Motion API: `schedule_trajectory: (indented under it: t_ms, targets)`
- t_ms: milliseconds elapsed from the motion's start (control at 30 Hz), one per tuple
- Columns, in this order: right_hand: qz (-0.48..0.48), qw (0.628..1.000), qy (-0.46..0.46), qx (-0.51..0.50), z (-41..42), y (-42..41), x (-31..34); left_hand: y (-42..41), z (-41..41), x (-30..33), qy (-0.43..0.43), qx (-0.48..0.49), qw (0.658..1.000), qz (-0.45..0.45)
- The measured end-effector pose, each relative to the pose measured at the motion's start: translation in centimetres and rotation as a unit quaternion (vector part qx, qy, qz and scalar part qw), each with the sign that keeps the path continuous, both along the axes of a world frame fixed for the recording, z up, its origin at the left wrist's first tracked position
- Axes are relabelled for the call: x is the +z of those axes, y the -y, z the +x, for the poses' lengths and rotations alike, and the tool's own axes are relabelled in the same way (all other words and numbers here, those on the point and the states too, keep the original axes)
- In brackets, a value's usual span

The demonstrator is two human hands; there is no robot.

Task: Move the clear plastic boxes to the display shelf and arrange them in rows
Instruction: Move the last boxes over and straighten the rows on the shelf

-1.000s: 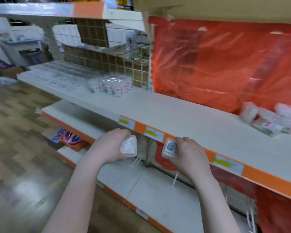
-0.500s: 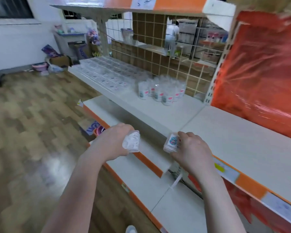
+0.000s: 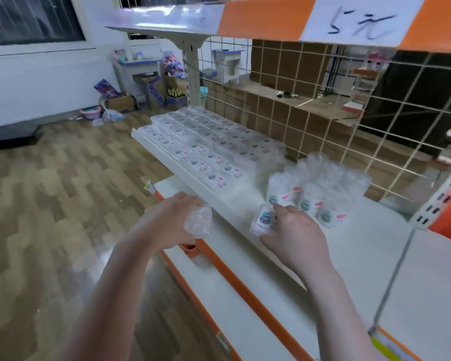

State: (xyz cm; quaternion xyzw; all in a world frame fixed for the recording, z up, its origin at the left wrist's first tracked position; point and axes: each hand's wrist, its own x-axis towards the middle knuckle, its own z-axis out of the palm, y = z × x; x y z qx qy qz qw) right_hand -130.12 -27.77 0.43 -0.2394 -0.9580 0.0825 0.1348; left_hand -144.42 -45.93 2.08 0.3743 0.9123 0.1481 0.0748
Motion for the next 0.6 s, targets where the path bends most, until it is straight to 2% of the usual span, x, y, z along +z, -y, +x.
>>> schedule_trajectory:
  t_ms: [133, 333, 600]
  targets:
    - [0.008, 1.0, 0.008, -0.017, -4.9, 0.6, 0.0, 0.4, -5.6, -0.6, 0.028, -0.012, 1.0, 0.007]
    - [-0.003, 0.996, 0.029, -0.08, -13.4, 3.2, -0.4, 2.0, -16.1, -1.3, 0.026, -0.066, 0.997, 0.006]
    - [-0.031, 0.981, 0.031, -0.188, -23.8, 8.2, -0.2, 4.2, -28.9, -0.2, -0.017, -0.178, 0.983, -0.029]
